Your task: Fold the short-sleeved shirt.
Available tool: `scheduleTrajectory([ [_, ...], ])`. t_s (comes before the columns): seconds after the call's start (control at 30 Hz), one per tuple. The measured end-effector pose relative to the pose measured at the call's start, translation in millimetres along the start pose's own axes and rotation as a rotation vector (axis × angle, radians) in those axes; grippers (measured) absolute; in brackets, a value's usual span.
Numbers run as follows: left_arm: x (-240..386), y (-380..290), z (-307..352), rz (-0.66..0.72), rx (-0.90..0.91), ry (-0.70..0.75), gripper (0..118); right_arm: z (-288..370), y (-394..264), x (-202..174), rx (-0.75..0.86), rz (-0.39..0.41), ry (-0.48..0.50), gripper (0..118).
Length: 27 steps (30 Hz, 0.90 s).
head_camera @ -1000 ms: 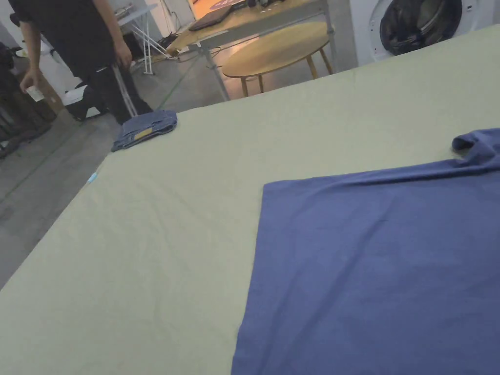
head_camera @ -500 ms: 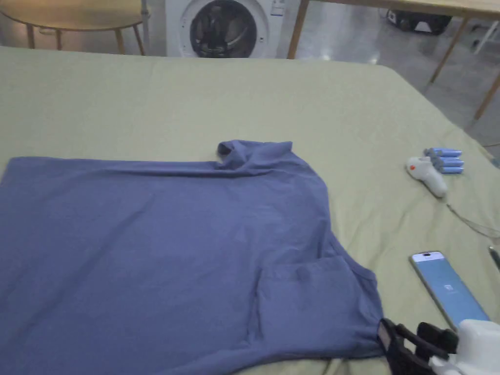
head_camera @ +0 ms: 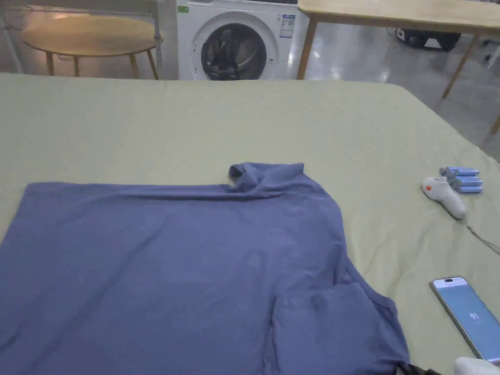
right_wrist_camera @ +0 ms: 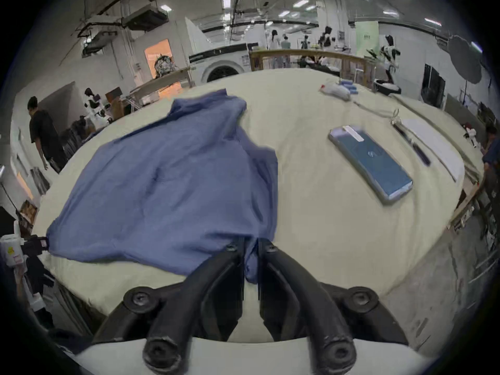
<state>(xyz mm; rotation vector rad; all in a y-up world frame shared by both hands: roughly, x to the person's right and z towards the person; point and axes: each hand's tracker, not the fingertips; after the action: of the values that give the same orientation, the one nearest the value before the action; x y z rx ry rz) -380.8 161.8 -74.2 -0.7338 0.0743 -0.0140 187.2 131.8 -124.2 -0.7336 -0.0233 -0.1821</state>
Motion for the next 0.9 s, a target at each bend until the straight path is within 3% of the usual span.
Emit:
scheduleTrajectory([
  [0.17,-23,74,-21,0.113,0.123,-0.122,1,-24,69,-6,0.092,0.002,0.076,8],
  [0.23,-34,105,-48,0.081,0.166,-0.126,1,-53,100,-11,0.098,0.022,0.075,7],
  [0.4,-47,167,-131,0.100,0.118,-0.136,1,-131,162,-28,0.073,0.028,0.049,7],
  [0.5,-49,178,-174,0.182,0.051,-0.115,1,-166,173,-42,0.041,0.028,0.015,8],
  [0.53,-50,178,-186,0.244,0.009,-0.115,8,-177,173,-46,0.022,0.029,-0.010,20],
  [0.6,-49,173,-193,0.297,0.021,-0.102,46,-183,167,-50,-0.005,0.037,-0.061,55],
  [0.67,-50,170,-187,0.297,0.051,-0.106,53,-182,164,-48,-0.006,0.038,-0.056,57],
  [0.77,-43,166,-162,0.233,0.112,-0.117,53,-176,161,-35,0.050,0.010,-0.013,57],
  [0.83,-34,164,-134,0.162,0.143,-0.134,53,-166,157,-27,0.106,0.033,0.009,57],
  [0.9,-26,158,-108,0.152,0.194,-0.152,53,-143,150,-25,0.156,0.045,0.055,50],
])
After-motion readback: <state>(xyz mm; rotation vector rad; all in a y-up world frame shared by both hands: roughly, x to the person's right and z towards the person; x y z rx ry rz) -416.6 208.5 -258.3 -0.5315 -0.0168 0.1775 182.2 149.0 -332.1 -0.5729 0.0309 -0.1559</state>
